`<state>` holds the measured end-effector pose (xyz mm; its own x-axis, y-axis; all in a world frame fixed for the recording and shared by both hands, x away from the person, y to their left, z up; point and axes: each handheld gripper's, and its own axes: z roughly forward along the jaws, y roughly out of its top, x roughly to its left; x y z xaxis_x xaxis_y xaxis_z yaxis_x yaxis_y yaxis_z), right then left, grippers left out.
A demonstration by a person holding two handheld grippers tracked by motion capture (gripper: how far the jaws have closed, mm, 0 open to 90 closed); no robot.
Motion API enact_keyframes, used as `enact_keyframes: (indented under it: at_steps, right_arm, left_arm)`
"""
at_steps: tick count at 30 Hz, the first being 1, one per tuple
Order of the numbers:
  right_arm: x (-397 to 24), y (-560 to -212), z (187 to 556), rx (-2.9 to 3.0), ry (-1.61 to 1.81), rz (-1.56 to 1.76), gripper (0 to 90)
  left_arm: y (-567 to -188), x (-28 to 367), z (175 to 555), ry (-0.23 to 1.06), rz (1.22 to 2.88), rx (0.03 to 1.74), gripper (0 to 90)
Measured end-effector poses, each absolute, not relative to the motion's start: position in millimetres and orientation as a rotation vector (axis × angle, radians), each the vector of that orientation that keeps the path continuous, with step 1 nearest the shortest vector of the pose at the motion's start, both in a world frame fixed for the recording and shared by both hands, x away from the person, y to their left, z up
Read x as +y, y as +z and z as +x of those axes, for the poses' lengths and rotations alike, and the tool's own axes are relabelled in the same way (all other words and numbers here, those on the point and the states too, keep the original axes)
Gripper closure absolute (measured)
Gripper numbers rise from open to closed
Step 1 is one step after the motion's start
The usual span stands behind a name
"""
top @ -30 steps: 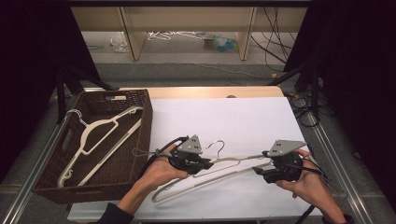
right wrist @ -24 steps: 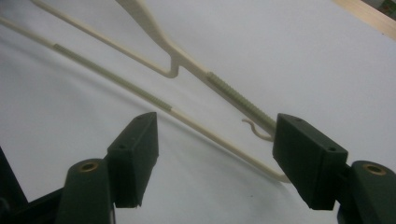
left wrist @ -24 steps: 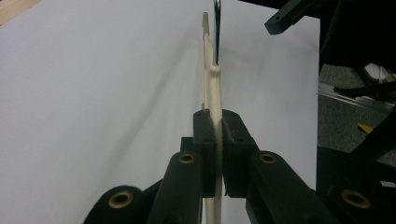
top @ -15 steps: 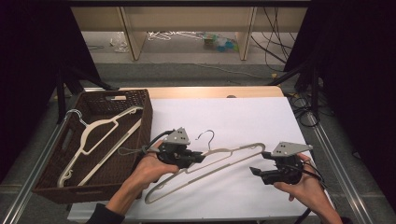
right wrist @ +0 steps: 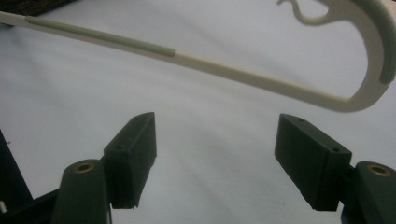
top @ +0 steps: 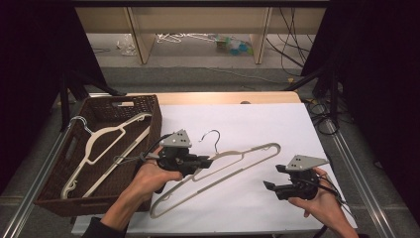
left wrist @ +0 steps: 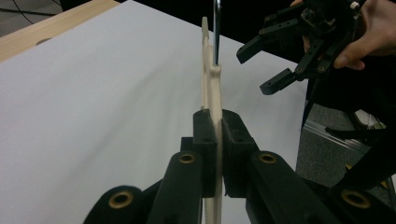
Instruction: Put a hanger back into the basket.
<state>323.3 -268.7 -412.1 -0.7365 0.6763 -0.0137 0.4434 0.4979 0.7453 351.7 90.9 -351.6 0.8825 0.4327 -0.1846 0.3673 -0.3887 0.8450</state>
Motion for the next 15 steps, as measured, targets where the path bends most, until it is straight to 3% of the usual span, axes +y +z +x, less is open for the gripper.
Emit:
enact_keyframes:
  at_steps: [15]
  right_arm:
    - [-270.7,-416.1,320.0,2.427,1.095,0.968,25.8]
  left_arm:
    - [-321.9,116.1,346.8,0.089,1.943,0.628,85.6]
